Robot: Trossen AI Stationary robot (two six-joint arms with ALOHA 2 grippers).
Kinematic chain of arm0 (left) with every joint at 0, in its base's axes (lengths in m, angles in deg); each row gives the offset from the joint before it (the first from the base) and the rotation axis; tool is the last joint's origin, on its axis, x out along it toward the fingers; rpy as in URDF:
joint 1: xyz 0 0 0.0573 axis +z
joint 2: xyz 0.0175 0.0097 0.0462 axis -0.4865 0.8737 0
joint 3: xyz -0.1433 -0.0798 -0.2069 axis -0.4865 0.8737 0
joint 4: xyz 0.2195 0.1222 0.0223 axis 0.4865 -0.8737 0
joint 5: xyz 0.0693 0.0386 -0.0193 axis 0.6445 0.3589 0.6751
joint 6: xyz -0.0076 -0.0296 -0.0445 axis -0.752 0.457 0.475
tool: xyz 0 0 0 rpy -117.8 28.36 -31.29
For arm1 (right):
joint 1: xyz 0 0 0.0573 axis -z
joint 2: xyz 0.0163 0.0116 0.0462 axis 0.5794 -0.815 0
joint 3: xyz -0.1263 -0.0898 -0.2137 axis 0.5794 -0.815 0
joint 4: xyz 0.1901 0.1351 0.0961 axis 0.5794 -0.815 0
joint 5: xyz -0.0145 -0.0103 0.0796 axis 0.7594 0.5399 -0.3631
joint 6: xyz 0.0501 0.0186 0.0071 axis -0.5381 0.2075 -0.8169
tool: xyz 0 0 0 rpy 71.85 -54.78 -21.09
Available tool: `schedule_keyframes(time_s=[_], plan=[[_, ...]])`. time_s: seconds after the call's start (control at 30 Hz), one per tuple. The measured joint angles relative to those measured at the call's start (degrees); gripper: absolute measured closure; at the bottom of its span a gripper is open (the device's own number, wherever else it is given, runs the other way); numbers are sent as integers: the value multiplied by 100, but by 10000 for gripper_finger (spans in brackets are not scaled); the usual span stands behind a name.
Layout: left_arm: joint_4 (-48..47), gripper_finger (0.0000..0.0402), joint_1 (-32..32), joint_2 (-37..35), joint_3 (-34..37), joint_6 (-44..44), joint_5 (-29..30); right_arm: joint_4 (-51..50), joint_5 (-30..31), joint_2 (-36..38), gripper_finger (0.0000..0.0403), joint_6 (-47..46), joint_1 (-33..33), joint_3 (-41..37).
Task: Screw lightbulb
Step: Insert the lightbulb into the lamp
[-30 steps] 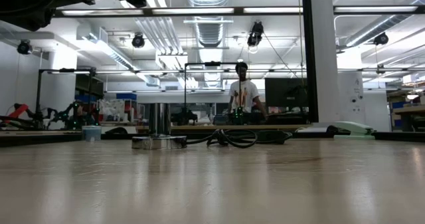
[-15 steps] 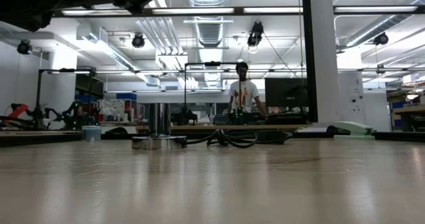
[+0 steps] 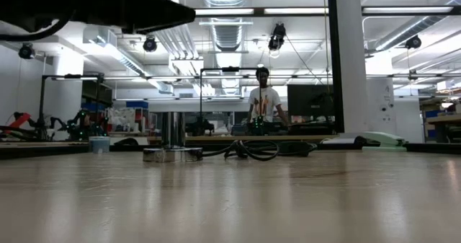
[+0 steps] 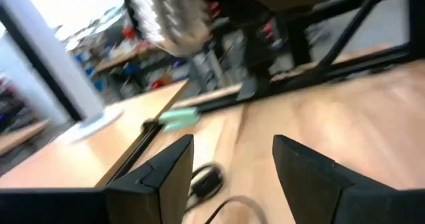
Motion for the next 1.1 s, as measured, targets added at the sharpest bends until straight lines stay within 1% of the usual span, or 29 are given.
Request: schedule_keyframes(time_s=[0.07, 0.23, 0.33, 0.4, 0.47, 0.57, 0.67, 0.8, 0.83, 1.0, 1.1], plan=[[-459, 203, 0, -214, 0, 182, 275, 45, -188, 95, 268, -352, 183, -246], [-1524, 215, 2, -850, 115, 750, 804, 615, -869, 111, 269, -1279, 725, -948], [-1595, 232, 7, -1227, 423, 1010, 948, 1118, -1104, -38, 269, -1630, 967, -1313], [-1473, 244, 41, -1489, 667, 1175, 1029, 1463, -1332, -260, 269, -1837, 1107, -1426], [-1231, 258, 71, -1722, 992, 1330, 1244, 1686, -1405, -501, 269, -2015, 1208, -1497], [-685, 285, 158, -1972, 1461, 1506, 1389, 2012, -1602, -970, 270, -2282, 1348, -1431], [-185, 320, 251, -2100, 1807, 1628, 1384, 2307, -1758, -1454, 269, -2419, 1434, -1263], [75, 381, 391, -2137, 2055, 1847, 1401, 2435, -1802, -1908, 270, -2453, 1495, -926], [60, 391, 425, -2140, 2095, 1910, 1400, 2431, -1841, -2011, 270, -2450, 1500, -863], [64, 393, 579, -2058, 2107, 2024, 1404, 2424, -1910, -2302, 271, -2307, 1510, -515], [104, 400, 635, -2002, 2100, 2057, 1405, 2408, -1910, -2387, 272, -2263, 1532, -474]])
